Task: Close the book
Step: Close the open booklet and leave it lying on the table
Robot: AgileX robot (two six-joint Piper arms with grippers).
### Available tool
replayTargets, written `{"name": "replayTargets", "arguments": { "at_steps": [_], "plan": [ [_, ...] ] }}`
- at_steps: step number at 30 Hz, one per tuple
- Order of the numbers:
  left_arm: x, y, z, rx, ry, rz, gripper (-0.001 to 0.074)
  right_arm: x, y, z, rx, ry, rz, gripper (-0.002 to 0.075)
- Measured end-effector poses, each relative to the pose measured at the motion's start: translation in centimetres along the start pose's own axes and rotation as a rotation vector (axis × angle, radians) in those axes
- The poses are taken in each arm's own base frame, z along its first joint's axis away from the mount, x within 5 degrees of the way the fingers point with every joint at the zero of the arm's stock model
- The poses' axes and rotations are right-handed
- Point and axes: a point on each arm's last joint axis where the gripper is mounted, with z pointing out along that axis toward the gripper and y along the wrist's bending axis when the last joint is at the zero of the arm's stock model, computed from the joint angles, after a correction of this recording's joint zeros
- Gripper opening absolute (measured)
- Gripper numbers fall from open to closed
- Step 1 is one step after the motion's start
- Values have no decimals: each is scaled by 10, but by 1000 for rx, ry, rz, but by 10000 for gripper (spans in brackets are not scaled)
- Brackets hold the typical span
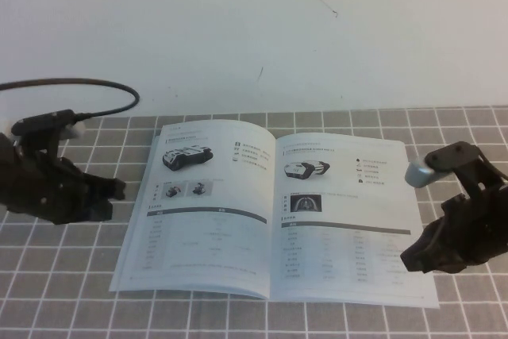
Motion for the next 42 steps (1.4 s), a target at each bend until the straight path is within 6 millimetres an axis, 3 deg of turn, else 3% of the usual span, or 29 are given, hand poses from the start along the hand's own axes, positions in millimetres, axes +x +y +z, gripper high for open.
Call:
{"name": "replayTargets", "arguments": {
  "at_steps": [5,13,18,32,42],
  "plan": [
    [-26,23,16,71,58,-21,-4,-4,-14,20,38,11,23,-3],
    [-37,22,59,133,143,14,-4,-26,-29,47,35,23,14,-3],
    [-39,25,75,114,145,17,-4,-35,-36,58,22,34,14,-3],
    [-40,32,80,-3,139,82,-4,-29,-43,74,6,86,28,-3],
    [-39,-2,93,-13,132,221,-3,-29,-44,78,-5,99,32,-3]
  ]
}}
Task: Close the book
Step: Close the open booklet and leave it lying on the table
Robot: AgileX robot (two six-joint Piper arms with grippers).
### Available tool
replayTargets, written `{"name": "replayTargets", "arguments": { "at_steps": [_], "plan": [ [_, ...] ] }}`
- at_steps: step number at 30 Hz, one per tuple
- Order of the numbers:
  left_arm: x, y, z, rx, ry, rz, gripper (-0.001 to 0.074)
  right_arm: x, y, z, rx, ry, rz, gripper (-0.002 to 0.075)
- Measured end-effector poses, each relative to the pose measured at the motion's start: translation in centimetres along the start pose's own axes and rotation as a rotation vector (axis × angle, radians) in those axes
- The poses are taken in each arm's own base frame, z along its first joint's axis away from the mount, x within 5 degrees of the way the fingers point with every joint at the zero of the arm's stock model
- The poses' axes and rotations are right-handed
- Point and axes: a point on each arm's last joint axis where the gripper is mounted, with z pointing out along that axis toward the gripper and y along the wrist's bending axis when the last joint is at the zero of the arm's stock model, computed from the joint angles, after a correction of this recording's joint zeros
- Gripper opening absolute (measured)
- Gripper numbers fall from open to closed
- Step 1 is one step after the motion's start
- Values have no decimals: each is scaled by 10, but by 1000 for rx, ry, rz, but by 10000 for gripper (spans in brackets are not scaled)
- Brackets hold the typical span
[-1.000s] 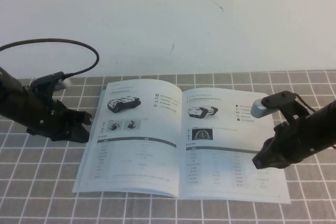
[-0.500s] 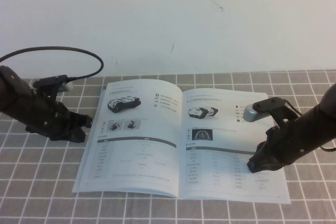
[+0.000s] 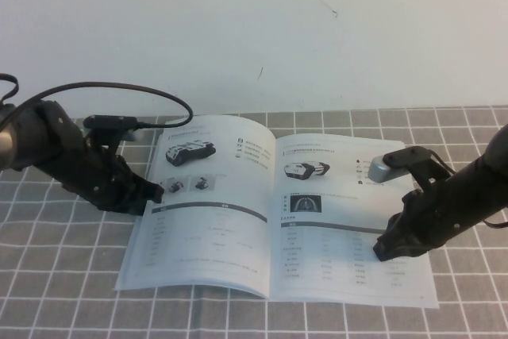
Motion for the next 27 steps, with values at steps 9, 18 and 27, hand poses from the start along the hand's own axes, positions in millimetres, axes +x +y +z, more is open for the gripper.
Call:
{"name": "replayTargets", "arguments": {
  "at_steps": [9,18,27],
  "plan": [
    [-2,-35,8,37,-7,58,-4,0,-1,2,-8,8,3,-3],
    [-13,-85,12,151,-39,94,-4,0,-1,2,-9,10,4,-3],
    [-46,-161,-18,326,-111,259,-4,0,-1,2,-9,10,4,-3]
  ]
}}
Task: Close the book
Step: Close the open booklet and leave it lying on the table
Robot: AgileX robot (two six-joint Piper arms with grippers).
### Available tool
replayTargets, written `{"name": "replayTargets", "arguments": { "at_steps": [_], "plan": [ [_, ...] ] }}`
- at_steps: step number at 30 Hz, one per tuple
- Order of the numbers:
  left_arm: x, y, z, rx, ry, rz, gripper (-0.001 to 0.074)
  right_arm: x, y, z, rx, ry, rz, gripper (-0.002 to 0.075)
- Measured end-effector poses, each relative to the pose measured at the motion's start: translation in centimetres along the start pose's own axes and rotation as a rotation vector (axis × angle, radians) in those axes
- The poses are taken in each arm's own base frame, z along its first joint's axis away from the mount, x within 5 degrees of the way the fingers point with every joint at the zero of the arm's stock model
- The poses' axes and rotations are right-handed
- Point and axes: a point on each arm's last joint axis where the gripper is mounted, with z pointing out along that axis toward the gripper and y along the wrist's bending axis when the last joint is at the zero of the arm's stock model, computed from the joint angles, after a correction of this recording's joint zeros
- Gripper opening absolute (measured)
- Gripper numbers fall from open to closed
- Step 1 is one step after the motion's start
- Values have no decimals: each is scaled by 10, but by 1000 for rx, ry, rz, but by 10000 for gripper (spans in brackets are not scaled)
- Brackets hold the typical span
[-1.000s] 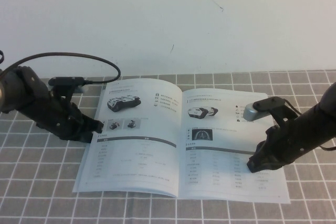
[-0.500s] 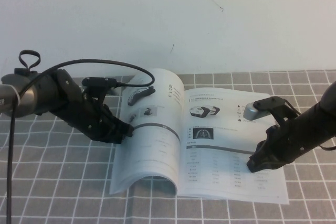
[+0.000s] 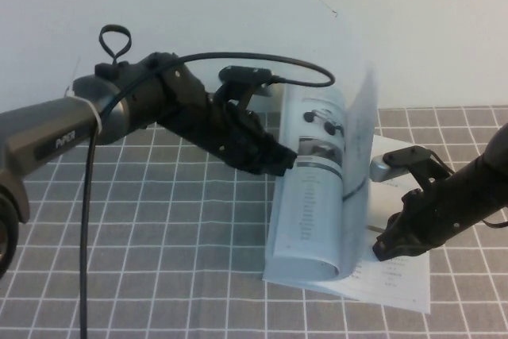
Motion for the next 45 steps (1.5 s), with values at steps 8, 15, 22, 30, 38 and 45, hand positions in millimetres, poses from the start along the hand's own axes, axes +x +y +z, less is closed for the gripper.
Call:
{"name": "replayTargets", "arguments": {
  "at_steps": [8,15,22,30,38,45],
  "plan": [
    [-39,-45,-22,97,-61,121,-4,0,0,0,-1,1,0,-3],
    [-57,-60,-45,132,-69,186,-4,-2,3,-8,17,-18,-8,-3],
    [-63,-72,-80,75,-68,297,-4,-10,17,-49,84,-91,-25,-3],
    [-65,-93,-141,-7,-147,383,-4,-17,45,-115,171,-271,-70,-3],
    [-57,-94,-169,-122,-94,426,-4,-4,79,-195,287,-465,-168,-3],
    [-27,-114,-221,-138,-129,408,-4,49,99,-255,485,-478,-183,-3]
  ]
}}
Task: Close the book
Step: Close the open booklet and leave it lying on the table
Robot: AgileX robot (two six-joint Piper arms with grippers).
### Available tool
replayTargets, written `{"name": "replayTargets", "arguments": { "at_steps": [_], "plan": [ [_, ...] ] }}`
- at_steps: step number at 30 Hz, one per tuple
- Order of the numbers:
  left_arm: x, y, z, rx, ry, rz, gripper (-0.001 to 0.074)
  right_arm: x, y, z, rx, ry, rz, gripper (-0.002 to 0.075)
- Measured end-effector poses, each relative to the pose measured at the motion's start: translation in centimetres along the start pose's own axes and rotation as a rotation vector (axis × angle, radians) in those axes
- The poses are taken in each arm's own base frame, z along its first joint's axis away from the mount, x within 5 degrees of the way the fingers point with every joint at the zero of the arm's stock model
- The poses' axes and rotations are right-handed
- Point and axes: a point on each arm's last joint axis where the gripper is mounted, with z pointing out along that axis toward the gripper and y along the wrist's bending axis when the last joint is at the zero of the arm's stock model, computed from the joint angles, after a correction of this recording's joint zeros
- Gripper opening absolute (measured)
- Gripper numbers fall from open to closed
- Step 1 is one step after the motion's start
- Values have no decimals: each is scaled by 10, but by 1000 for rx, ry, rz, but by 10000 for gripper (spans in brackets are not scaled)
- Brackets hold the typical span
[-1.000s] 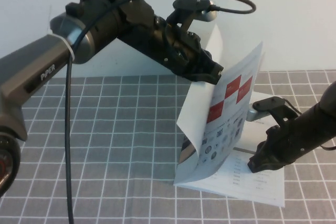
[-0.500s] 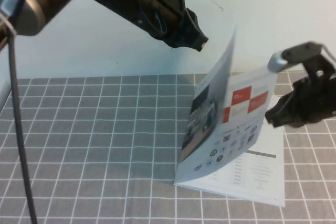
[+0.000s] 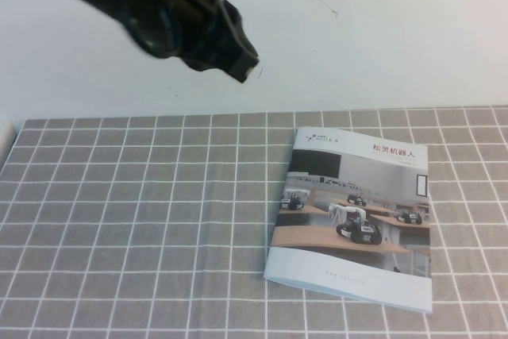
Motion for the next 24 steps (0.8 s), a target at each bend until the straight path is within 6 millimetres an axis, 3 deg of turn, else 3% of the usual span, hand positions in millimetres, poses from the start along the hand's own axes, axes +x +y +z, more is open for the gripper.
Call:
{"name": "replayTargets", "arguments": {
  "at_steps": [3,6,11,16,24],
  "plan": [
    [16,-16,-32,-21,-64,-29,-4,16,7,-33,60,-51,-23,-3],
    [46,-35,-60,-32,-120,-87,-4,40,17,-57,94,-93,-40,-3],
    [114,-66,-72,12,-227,-213,-4,83,35,-79,130,-169,-17,-3],
    [184,-82,-57,-12,-364,-293,-4,117,43,-65,158,-246,61,-3],
    [256,-52,-16,-432,-600,-336,-4,137,40,-29,232,-338,14,-3]
  ]
}}
